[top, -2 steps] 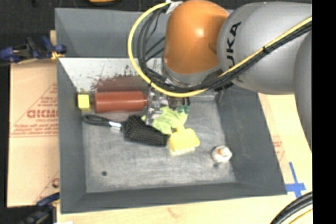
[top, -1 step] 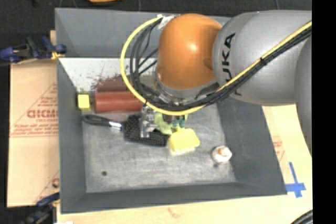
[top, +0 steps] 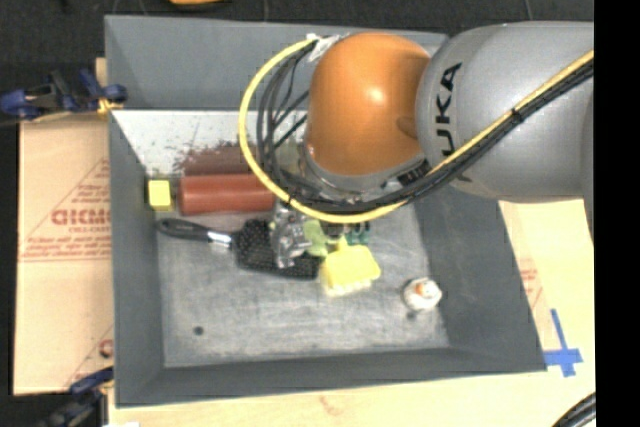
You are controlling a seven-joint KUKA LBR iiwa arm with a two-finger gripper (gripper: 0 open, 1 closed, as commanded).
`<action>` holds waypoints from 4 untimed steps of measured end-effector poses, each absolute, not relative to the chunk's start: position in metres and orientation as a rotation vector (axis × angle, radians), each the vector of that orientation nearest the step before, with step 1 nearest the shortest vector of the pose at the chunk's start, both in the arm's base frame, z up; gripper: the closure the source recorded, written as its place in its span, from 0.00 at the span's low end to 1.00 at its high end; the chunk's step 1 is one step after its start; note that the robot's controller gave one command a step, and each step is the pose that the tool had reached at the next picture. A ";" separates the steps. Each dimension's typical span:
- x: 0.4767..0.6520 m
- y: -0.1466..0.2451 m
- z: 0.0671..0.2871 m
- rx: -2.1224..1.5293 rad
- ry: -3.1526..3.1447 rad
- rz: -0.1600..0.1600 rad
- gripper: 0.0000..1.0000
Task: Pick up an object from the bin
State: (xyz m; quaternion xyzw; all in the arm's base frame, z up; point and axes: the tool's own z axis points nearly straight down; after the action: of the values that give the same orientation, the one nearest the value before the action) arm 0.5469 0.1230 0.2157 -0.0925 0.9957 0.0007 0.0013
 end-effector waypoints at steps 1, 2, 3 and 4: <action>0.546 0.156 0.169 -0.314 3.125 0.001 0.00; 0.547 0.156 0.171 -0.312 3.123 0.002 0.00; 0.557 0.146 0.138 -0.220 3.124 0.005 0.00; 0.596 0.114 0.090 0.045 3.135 0.007 0.00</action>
Offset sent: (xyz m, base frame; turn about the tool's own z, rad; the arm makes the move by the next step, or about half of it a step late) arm 0.0000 0.0000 0.0000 0.0000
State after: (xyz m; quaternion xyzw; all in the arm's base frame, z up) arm 0.5958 0.1140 0.0903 0.0143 0.9999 0.0022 0.0033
